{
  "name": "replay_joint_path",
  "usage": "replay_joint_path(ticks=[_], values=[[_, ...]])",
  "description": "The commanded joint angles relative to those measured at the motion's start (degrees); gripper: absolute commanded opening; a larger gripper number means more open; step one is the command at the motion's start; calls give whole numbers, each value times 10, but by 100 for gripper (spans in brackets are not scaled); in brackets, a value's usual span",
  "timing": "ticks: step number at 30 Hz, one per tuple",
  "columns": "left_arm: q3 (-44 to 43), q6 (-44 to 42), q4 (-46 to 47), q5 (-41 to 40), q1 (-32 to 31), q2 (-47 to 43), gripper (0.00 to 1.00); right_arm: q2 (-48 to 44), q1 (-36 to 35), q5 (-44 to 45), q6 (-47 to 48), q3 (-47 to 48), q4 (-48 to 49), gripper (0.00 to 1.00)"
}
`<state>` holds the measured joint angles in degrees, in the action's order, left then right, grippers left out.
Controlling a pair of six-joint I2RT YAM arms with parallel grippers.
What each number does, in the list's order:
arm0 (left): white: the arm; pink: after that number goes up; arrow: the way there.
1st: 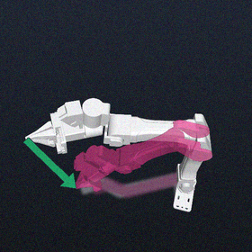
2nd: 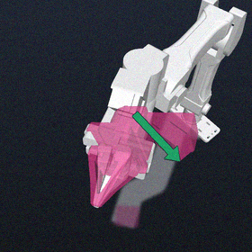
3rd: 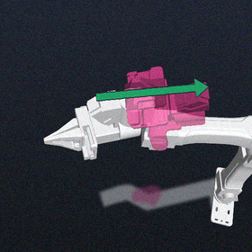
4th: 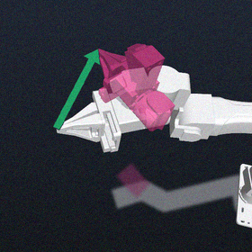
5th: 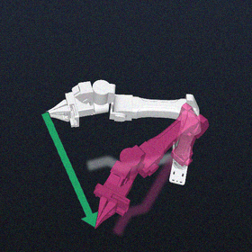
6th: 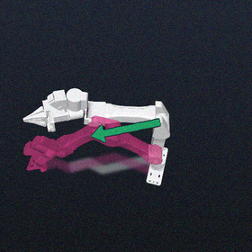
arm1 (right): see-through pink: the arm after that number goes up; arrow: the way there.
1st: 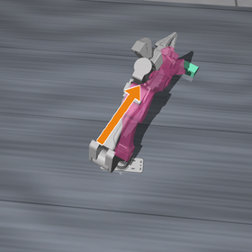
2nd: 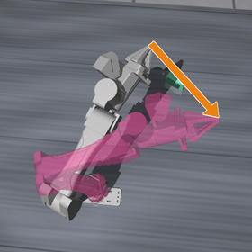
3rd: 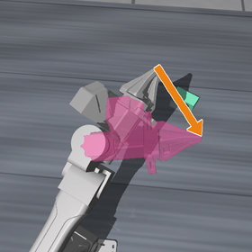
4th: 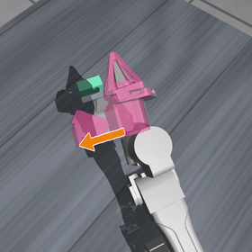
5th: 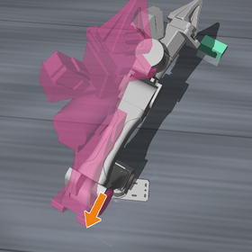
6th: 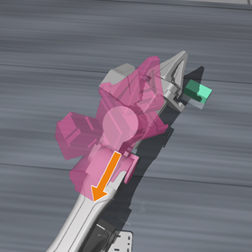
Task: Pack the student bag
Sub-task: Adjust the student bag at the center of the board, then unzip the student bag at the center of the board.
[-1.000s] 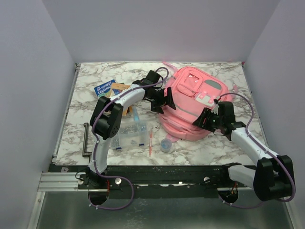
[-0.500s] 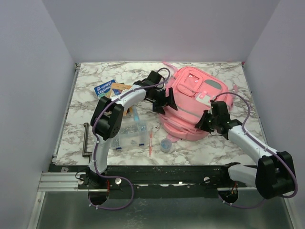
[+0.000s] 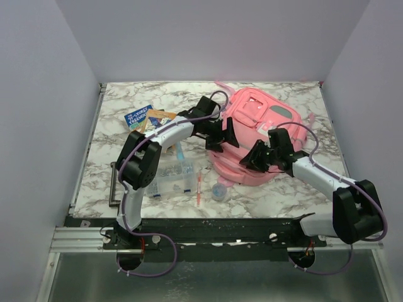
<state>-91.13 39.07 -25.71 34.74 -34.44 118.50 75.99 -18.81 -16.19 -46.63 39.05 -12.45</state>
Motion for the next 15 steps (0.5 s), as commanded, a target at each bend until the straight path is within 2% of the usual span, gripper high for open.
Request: replay_joint_path(ticks=[1,5,9,15], values=[[5,-39,6,-26,-5,-65,89,-23,-2,14,-21,10,1,50],[8,-52,-1,-45,-13,-82,89,-66,7,62,-15,5,-47,65],[9,-75,-11,-81,-36,-96,85,-98,19,111,-32,-7,-83,73],[-2,-162,-26,-167,-99,-110,72,-120,72,73,-62,-30,-63,69]])
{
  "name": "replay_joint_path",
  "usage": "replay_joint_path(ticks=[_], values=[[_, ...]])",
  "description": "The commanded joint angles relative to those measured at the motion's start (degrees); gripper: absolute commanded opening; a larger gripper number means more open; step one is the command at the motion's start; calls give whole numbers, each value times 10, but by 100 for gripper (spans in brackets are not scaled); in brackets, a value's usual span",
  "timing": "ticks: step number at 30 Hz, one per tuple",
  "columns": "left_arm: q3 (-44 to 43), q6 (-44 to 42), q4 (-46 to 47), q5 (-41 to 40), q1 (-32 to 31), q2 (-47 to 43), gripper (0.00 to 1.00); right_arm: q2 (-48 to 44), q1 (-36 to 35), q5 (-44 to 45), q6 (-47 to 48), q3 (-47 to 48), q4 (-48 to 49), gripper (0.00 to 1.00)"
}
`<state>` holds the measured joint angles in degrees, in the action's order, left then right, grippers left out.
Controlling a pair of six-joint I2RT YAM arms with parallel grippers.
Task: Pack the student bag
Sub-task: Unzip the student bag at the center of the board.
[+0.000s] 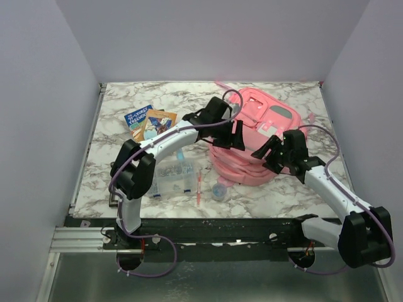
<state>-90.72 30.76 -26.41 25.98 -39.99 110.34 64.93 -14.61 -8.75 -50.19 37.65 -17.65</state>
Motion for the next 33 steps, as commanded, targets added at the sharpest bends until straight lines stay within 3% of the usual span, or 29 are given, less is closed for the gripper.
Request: replay_joint_path(ticks=[1,7,21,28,33], values=[[-7,-90,-20,-91,-53,-27,70,-10,40,-9,-30,-18,-5,69],[-17,-138,-32,-135,-101,-2,67,-3,96,-48,-57,-36,25,64],[-47,-148,-52,-202,-120,56,69,42,98,-107,-128,-56,84,52],[-76,-143,-58,-202,-131,86,64,61,98,-99,-134,-24,35,16],[-99,-147,-63,-216,-143,103,59,63,98,-103,-146,-24,35,6]])
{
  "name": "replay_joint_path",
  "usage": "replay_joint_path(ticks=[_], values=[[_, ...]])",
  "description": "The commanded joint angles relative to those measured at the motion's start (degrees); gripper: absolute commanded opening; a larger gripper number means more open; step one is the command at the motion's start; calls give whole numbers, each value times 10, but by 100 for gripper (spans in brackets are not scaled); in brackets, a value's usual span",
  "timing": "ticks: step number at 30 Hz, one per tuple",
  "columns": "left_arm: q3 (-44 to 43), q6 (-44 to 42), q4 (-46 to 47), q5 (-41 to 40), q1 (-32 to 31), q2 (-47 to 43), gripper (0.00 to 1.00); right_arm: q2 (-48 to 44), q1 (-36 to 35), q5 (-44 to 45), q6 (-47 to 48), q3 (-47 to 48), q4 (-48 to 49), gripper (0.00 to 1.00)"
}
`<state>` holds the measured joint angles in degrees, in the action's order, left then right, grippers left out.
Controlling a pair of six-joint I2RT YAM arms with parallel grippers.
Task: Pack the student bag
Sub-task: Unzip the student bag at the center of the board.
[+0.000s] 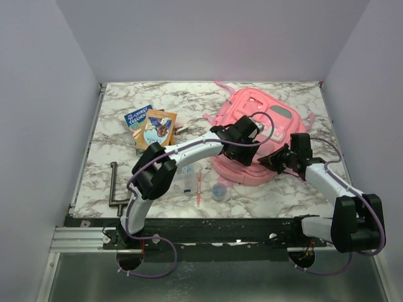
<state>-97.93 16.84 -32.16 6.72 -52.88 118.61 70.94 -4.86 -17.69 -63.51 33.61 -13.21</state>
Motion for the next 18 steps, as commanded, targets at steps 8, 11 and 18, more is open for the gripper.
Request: replay_joint_path(ticks=[8,11,18], values=[[-19,-2,-7,-53,-33,16,56,-20,0,-4,-22,23,-23,1],[-34,-3,-13,-96,-36,30,48,-28,1,9,-28,24,-28,0],[-60,27,-68,-202,-28,47,15,-47,1,57,-22,40,-67,1]])
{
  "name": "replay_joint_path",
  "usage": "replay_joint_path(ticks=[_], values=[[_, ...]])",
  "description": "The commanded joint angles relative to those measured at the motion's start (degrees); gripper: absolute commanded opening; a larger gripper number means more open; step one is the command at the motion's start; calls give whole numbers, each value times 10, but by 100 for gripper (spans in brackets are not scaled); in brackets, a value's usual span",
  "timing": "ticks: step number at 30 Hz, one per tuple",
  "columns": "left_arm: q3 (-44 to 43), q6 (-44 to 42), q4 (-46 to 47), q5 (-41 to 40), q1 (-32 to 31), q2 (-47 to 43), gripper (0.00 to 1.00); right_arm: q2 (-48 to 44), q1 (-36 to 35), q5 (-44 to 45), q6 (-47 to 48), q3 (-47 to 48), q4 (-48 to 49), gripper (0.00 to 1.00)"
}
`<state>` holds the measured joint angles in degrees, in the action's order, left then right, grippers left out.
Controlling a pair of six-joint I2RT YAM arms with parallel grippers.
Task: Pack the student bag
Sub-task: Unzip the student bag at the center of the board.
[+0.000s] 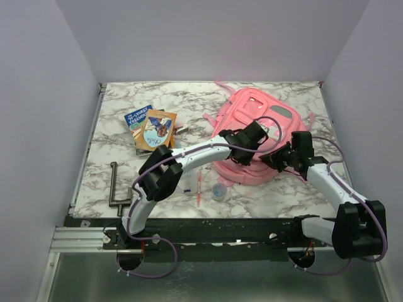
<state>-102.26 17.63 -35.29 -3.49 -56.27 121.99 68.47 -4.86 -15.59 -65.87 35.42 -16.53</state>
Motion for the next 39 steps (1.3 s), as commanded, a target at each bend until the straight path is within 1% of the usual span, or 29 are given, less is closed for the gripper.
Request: replay_joint_path(ticks=[1,3,4,7,11,13,15,16,17,20,23,24,25,27,30,32,34,37,39], values=[[-13,27,-43,-110,11,9,10,-26,2,44,7,23,-37,1],[1,42,-50,-129,23,-3,1,-30,5,55,20,25,-43,1],[7,45,-51,-132,31,-9,0,-31,9,57,30,24,-41,1],[15,54,-62,-120,66,-15,0,-25,44,30,71,15,-19,1],[36,70,-72,-92,126,-26,0,0,117,-54,149,19,15,1],[34,64,-72,-48,165,-21,0,14,130,-81,192,32,24,1],[14,51,-78,25,195,-5,0,36,132,-88,243,61,10,1],[2,45,-78,82,204,1,0,43,132,-85,264,75,-1,1],[-6,40,-77,115,209,5,0,48,133,-82,283,84,-4,1],[-31,45,-72,177,204,9,0,52,132,-53,320,100,-7,1],[-47,69,-67,260,202,15,0,58,118,-11,366,128,-40,33],[-48,78,-66,275,201,17,0,63,109,3,372,136,-58,40],[-46,87,-66,289,201,17,0,62,101,3,367,137,-66,45],[-40,96,-63,308,200,15,0,42,99,-2,323,125,-75,52],[-27,102,-54,322,194,14,0,-15,92,-27,217,76,-48,61],[-20,106,-48,330,191,16,0,-31,84,-65,144,45,-26,61],[-11,109,-42,330,187,15,0,-26,66,-89,79,33,-14,61],[-12,112,-39,343,182,17,0,-14,32,-94,-5,20,4,60],[-14,112,-40,344,178,16,0,-11,21,-77,-47,7,24,59]])
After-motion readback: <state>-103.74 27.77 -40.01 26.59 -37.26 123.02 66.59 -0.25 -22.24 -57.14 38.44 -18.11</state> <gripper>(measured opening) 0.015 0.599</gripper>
